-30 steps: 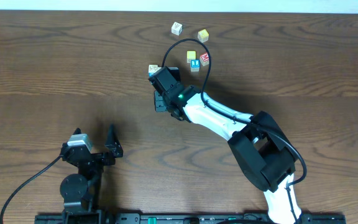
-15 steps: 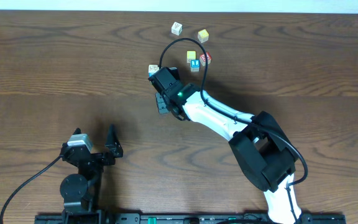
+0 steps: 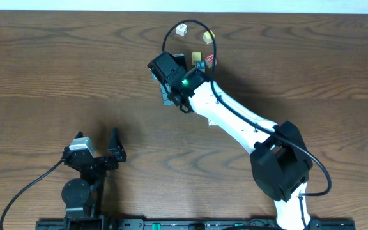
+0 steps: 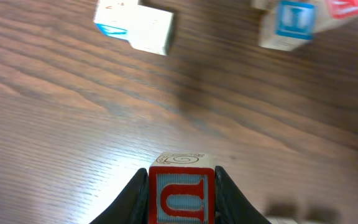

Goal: Lift 4 blocks
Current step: 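Grasp the U block with the right gripper and lift it, then carry the U block toward the airplane and A blocks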

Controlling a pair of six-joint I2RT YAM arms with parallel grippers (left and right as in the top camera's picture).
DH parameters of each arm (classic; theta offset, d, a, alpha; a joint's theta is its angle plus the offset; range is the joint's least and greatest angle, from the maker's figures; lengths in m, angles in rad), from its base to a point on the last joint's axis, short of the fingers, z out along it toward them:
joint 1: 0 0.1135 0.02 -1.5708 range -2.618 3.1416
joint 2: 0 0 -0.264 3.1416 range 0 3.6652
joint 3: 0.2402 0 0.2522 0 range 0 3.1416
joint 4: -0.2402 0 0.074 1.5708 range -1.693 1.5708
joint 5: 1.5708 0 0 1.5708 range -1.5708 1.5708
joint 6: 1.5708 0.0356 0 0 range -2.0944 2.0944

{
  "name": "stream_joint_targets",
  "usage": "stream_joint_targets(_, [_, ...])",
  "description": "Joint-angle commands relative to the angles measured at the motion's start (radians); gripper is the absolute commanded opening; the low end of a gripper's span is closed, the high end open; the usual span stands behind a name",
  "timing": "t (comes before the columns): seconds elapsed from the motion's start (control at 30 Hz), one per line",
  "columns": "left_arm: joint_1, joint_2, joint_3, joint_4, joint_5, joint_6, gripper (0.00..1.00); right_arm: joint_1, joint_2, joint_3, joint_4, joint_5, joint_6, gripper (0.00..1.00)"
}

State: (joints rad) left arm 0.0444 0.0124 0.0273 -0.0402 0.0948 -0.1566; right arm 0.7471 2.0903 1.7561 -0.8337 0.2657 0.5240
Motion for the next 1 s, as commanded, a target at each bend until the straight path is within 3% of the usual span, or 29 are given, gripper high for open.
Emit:
stream_joint_targets(0.0, [-0.002, -0.002, -0.023, -0.023, 0.006, 0.006, 0.98, -0.008, -0.019, 0.012, -0.047, 0.052, 0.052, 0.07])
stream_joint_targets(0.2, [-0.002, -0.002, -0.023, -0.023, 0.006, 0.006, 0.98, -0.008, -0.019, 0.01, -0.128, 0.099, 0.093, 0.02])
stream_joint_targets(0.63, [-0.002, -0.002, -0.023, -0.023, 0.006, 0.006, 0.98, -0.034, -0.042, 0.007, -0.315, 0.143, 0.138, 0.01])
stream_joint_targets(0.97, [-0.002, -0.002, -0.023, -0.023, 0.006, 0.006, 0.98, -0.053, -0.314, -0.039, -0.368, 0.171, 0.077, 0.01])
